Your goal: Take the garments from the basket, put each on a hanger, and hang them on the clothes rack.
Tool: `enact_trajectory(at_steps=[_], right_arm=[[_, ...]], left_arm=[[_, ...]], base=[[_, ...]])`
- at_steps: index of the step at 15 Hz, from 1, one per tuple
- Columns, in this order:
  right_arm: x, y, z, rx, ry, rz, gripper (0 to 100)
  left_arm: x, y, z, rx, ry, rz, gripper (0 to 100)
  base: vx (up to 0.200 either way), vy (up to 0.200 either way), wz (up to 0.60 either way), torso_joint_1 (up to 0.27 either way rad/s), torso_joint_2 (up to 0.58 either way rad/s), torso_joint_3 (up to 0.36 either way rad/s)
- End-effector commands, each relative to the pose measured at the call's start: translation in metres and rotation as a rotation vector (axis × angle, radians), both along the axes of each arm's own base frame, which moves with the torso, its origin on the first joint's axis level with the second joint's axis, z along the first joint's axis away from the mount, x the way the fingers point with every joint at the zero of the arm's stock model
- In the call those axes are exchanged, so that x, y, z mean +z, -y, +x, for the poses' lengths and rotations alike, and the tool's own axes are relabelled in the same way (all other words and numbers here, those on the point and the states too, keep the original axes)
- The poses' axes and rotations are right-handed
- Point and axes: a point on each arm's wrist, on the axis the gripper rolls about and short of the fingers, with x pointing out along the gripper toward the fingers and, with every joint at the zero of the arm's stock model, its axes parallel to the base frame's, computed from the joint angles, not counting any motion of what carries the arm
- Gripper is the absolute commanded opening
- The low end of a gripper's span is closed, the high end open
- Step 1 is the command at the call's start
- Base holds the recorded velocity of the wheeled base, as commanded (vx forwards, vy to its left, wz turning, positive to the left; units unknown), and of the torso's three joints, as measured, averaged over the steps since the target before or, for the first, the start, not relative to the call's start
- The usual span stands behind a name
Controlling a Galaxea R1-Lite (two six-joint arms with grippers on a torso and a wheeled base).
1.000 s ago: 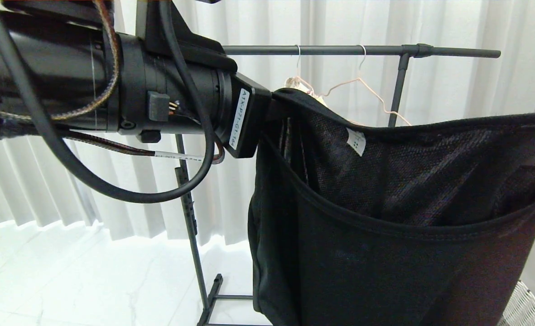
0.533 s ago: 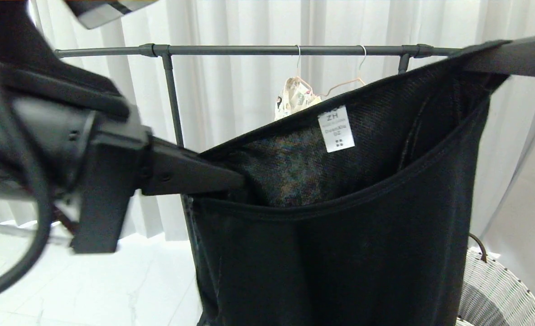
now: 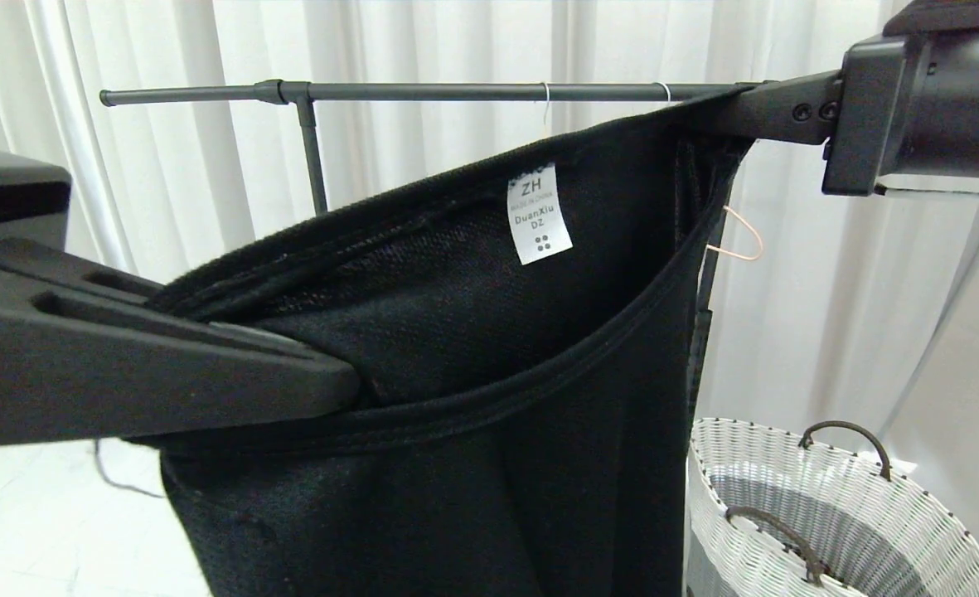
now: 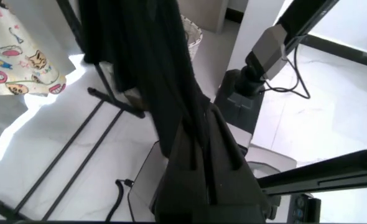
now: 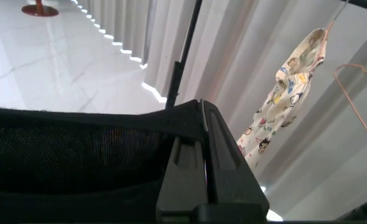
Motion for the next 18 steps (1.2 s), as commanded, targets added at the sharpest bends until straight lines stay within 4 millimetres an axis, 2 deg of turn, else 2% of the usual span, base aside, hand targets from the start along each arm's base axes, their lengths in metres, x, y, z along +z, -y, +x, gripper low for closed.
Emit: enact_trajectory(at_steps=[1,5,7,9,12,14,16,18], right_arm=[[-0.001,0.0,0.0,0.0,-0.004,-0.004,0],[0.005,0.018,-0.012,-0.021,-0.011,-0.012,0],[0.006,0.047,-0.037,-0.034,-0.042,-0.044,0],[-0.001,0.064,-0.054,-0.03,-0.05,-0.057,0],[-0.014,0.076,-0.076,0.02,-0.048,-0.086,0],[-0.024,0.075,-0.073,-0.036,-0.033,-0.132,0],[-0.025,0.072,-0.068,-0.127,-0.018,-0.15,0],[-0.025,0.071,-0.066,-0.135,-0.009,-0.14,0]], left_arm=[[0.0,-0.001,-0.001,-0.003,0.001,-0.002,0],[-0.002,0.004,0.005,0.004,0.008,0.019,0],[-0.014,0.012,0.038,0.106,0.202,0.168,0],[-0.02,0.023,0.057,0.093,0.339,0.199,0],[-0.028,0.035,0.07,0.108,0.41,0.146,0],[-0.027,0.033,0.068,0.13,0.429,0.142,0],[-0.024,0.03,0.065,0.134,0.439,0.133,0],[-0.024,0.027,0.063,0.135,0.442,0.129,0]], base=[[0.0,0.0,0.0,0.0,0.0,0.0],[0.0,0.0,0.0,0.0,0.0,0.0],[0.0,0.0,0.0,0.0,0.0,0.0],[0.0,0.0,0.0,0.0,0.0,0.0],[0.0,0.0,0.0,0.0,0.0,0.0],[0.0,0.0,0.0,0.0,0.0,0.0],[0.0,0.0,0.0,0.0,0.0,0.0],[0.0,0.0,0.0,0.0,0.0,0.0]])
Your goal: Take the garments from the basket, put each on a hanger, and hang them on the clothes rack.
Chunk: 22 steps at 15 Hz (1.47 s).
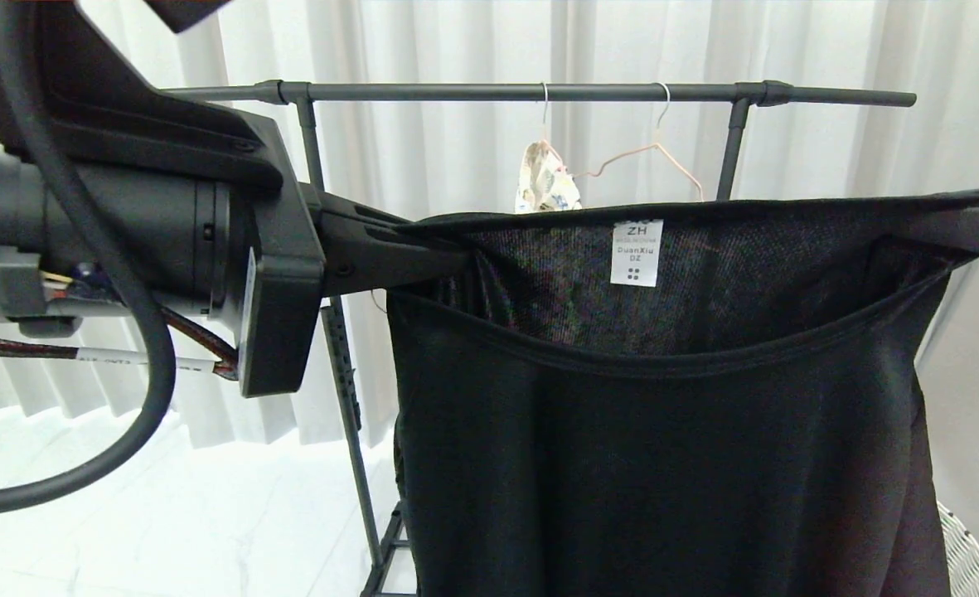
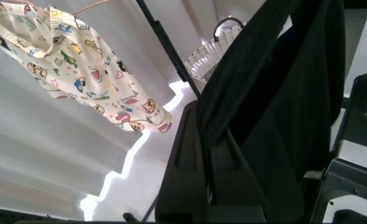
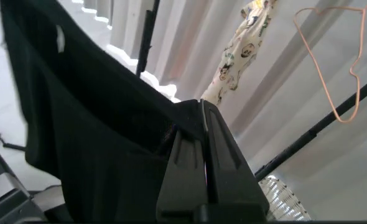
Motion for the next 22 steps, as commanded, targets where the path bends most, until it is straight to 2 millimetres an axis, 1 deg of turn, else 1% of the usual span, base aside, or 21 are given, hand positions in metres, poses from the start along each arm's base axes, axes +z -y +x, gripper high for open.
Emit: enact_trajectory(at_steps=[1,4,5,8,9,10,13,15,16,17,18,20,21,22], right_arm=[[-0.001,0.0,0.0,-0.002,-0.002,-0.003,0],[-0.003,0.002,0.003,-0.029,-0.011,-0.006,0],[-0.006,0.004,0.005,-0.044,-0.016,-0.014,100],[-0.012,0.009,0.0,-0.045,-0.024,-0.026,100],[-0.015,0.012,-0.003,-0.046,-0.03,-0.036,100],[-0.017,0.015,-0.006,-0.045,-0.039,-0.045,100],[-0.017,0.022,-0.013,-0.04,-0.034,-0.036,100],[-0.016,0.027,-0.015,-0.061,-0.029,-0.019,100],[-0.017,0.031,-0.011,-0.115,-0.042,-0.015,100],[-0.024,0.04,-0.001,-0.236,-0.073,-0.047,100],[-0.034,0.052,0.01,-0.375,-0.13,-0.115,100],[-0.049,0.075,0.024,-0.587,-0.195,-0.261,100],[-0.053,0.079,0.027,-0.616,-0.204,-0.288,100],[-0.06,0.084,0.03,-0.642,-0.213,-0.334,100]], left_arm=[[0.001,-0.002,-0.002,0.004,0.004,-0.001,0],[0.0,-0.001,0.0,0.035,0.001,0.006,0],[0.0,-0.001,0.001,0.05,0.004,0.009,0],[-0.004,-0.001,0.006,0.102,0.005,0.03,0],[-0.006,0.0,0.011,0.157,0.01,0.049,0],[-0.007,0.001,0.012,0.169,0.01,0.056,0],[-0.015,0.005,0.02,0.24,0.01,0.102,0],[-0.016,0.005,0.022,0.296,0.023,0.122,0],[-0.016,0.004,0.022,0.306,0.027,0.124,0],[-0.018,0.001,0.022,0.344,0.032,0.146,0],[-0.024,-0.006,0.024,0.427,0.041,0.187,0],[-0.034,-0.02,0.021,0.52,0.034,0.226,0],[-0.035,-0.026,0.019,0.537,0.031,0.23,0],[-0.04,-0.038,0.015,0.567,0.025,0.239,0]], base=[[0.0,0.0,0.0,0.0,0.0,0.0],[0.0,0.0,0.0,0.0,0.0,0.0],[0.0,0.0,0.0,0.0,0.0,0.0],[0.0,0.0,0.0,0.0,0.0,0.0],[0.0,0.0,0.0,0.0,0.0,0.0],[0.0,0.0,0.0,0.0,0.0,0.0],[0.0,0.0,0.0,0.0,0.0,0.0],[0.0,0.0,0.0,0.0,0.0,0.0],[0.0,0.0,0.0,0.0,0.0,0.0],[0.0,0.0,0.0,0.0,0.0,0.0],[0.0,0.0,0.0,0.0,0.0,0.0],[0.0,0.0,0.0,0.0,0.0,0.0],[0.0,0.0,0.0,0.0,0.0,0.0],[0.0,0.0,0.0,0.0,0.0,0.0]])
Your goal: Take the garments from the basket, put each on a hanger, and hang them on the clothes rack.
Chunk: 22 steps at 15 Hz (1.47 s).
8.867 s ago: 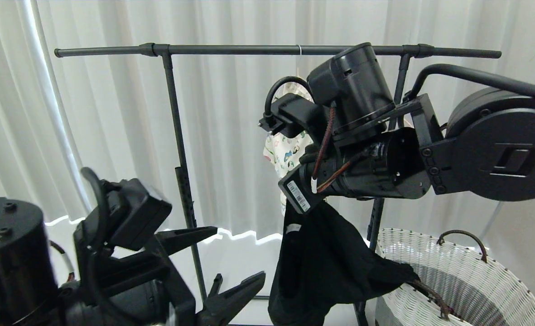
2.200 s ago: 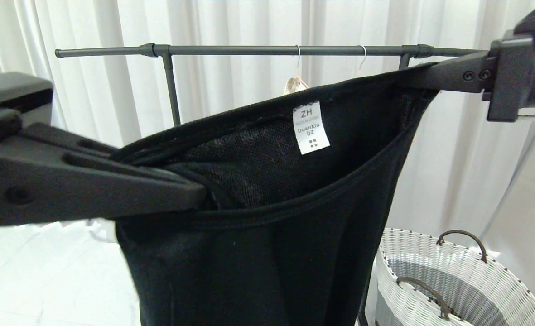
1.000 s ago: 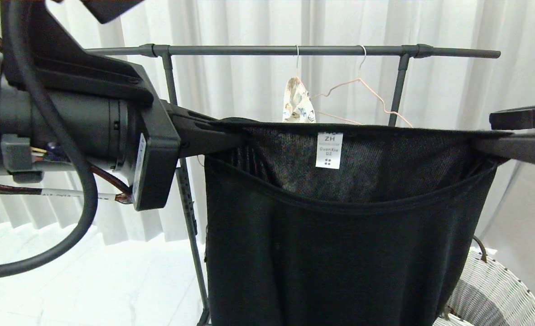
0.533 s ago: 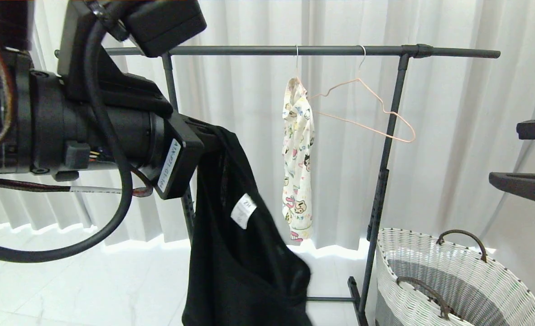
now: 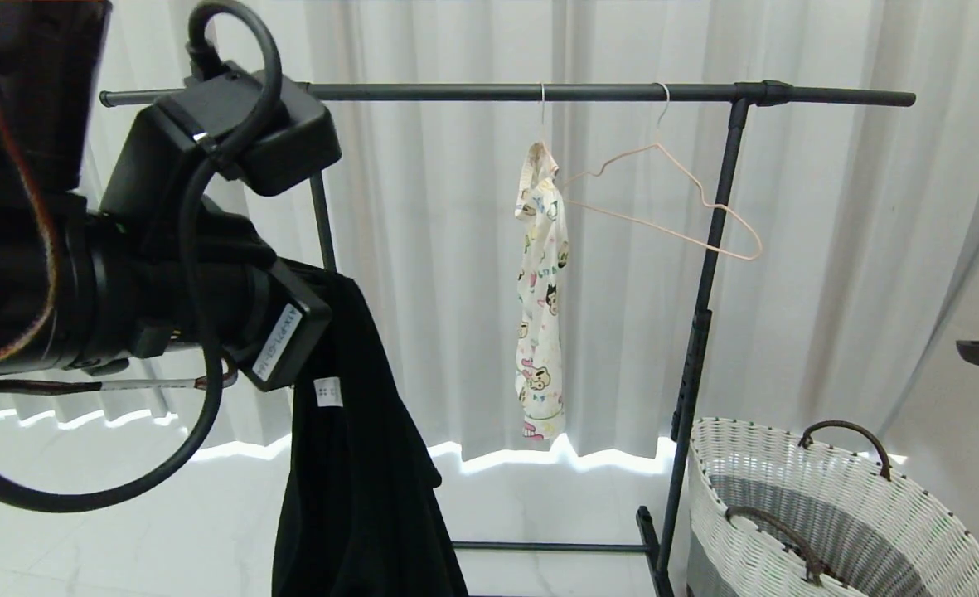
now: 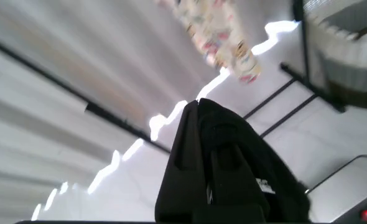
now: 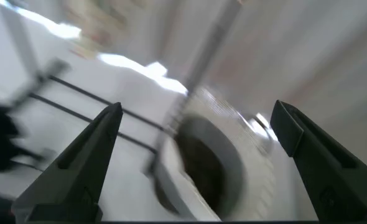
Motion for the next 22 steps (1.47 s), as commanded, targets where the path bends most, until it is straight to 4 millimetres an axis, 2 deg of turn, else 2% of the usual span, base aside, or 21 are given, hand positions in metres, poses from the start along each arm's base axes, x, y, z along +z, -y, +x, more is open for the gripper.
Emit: enact_trajectory(at_steps=[1,3,6,10,14,17,22], right_arm=[[-0.019,0.014,0.014,-0.123,-0.085,-0.079,100],[-0.022,0.014,0.013,-0.116,-0.073,-0.091,100],[-0.021,0.014,0.021,-0.101,-0.042,-0.122,100],[-0.015,0.012,0.038,-0.088,0.017,-0.093,100],[-0.01,0.01,0.052,-0.088,0.049,-0.09,100],[-0.006,0.008,0.062,-0.086,0.051,-0.087,100],[-0.005,0.007,0.064,-0.086,0.052,-0.087,100]], left_arm=[[0.0,-0.023,-0.009,0.07,0.016,-0.005,0],[0.005,-0.033,-0.003,0.132,0.036,-0.008,0],[0.001,-0.038,-0.005,0.18,0.034,0.014,0],[-0.001,-0.038,-0.014,0.114,0.023,-0.008,0],[0.004,-0.034,-0.025,0.062,0.045,-0.026,0],[0.004,-0.033,-0.026,0.054,0.045,-0.024,0],[0.004,-0.033,-0.027,0.051,0.047,-0.025,0]], base=[[0.0,0.0,0.0,0.0,0.0,0.0],[0.0,0.0,0.0,0.0,0.0,0.0],[0.0,0.0,0.0,0.0,0.0,0.0],[0.0,0.0,0.0,0.015,-0.05,-0.034],[0.0,0.0,0.0,0.13,-0.38,-0.246],[0.0,0.0,0.0,0.175,-0.46,-0.282],[0.0,0.0,0.0,0.201,-0.48,-0.282]])
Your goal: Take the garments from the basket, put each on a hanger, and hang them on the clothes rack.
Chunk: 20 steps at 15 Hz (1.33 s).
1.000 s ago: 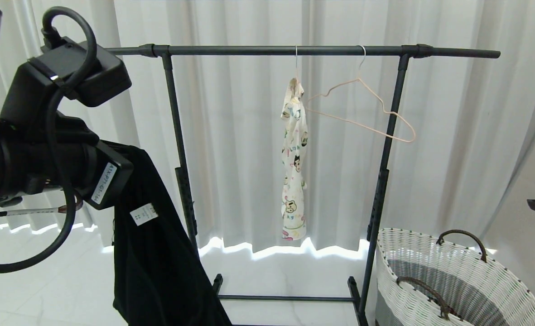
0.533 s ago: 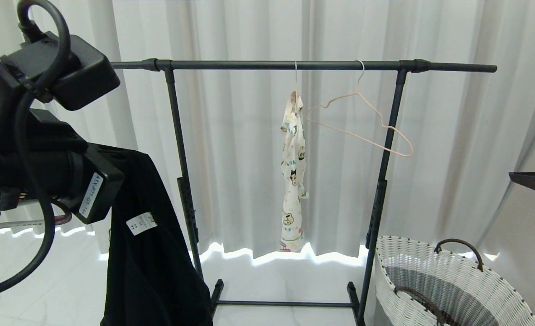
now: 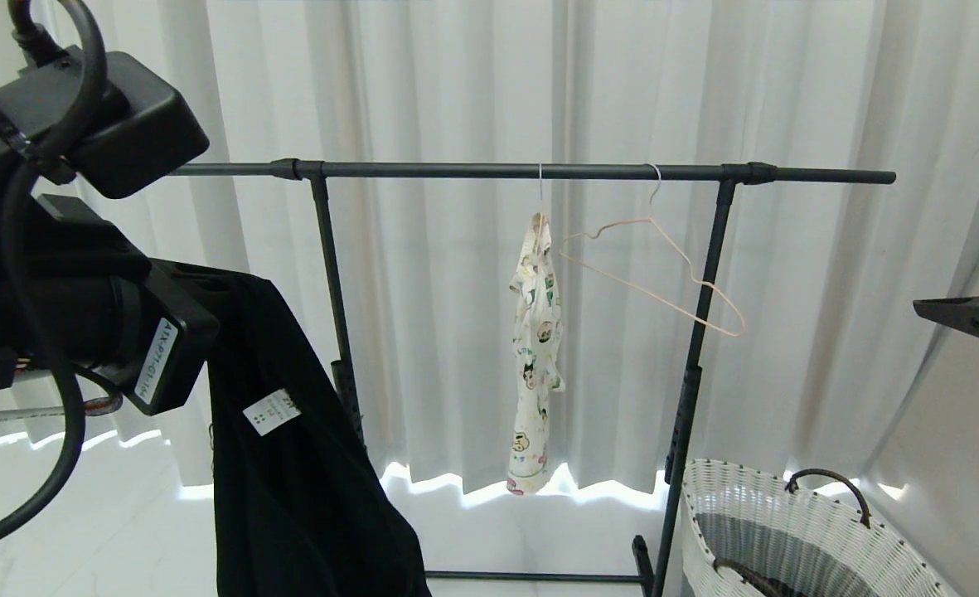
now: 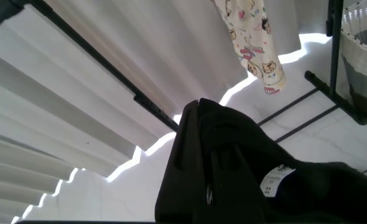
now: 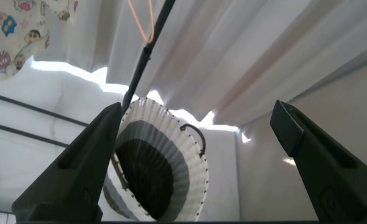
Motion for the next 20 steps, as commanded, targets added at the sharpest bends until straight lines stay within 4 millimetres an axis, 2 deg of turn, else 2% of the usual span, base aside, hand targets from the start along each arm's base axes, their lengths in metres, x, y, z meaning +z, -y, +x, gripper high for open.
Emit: enact_trajectory(at_steps=[1,5,8,9,15,20], right_arm=[[-0.001,0.0,0.002,-0.001,-0.005,-0.001,100],[0.0,-0.001,0.005,0.003,0.033,0.02,100],[0.001,-0.005,0.02,0.047,0.076,0.102,100],[0.001,-0.006,0.026,0.047,0.092,0.116,100],[-0.002,-0.008,0.031,0.081,0.075,0.137,100],[-0.023,-0.012,0.038,0.104,-0.009,0.154,100]], left_arm=[[0.0,0.0,0.0,-0.001,0.0,0.0,0],[0.0,0.0,0.0,-0.001,-0.001,0.001,0],[0.0,0.0,0.0,0.001,-0.001,0.0,0],[0.0,0.0,0.0,0.003,-0.001,0.0,0],[-0.002,-0.002,-0.002,0.022,0.003,0.008,0],[-0.003,-0.002,-0.004,0.021,0.0,0.01,0]], base=[[0.0,0.0,0.0,0.207,-0.49,-0.261],[0.0,0.0,0.0,0.221,-0.5,-0.281],[0.0,0.0,0.0,0.172,-0.38,-0.206],[0.2,0.0,0.0,0.066,-0.11,-0.056],[0.2,0.0,0.0,0.015,-0.02,-0.014],[0.2,0.0,0.0,0.004,0.0,0.0]])
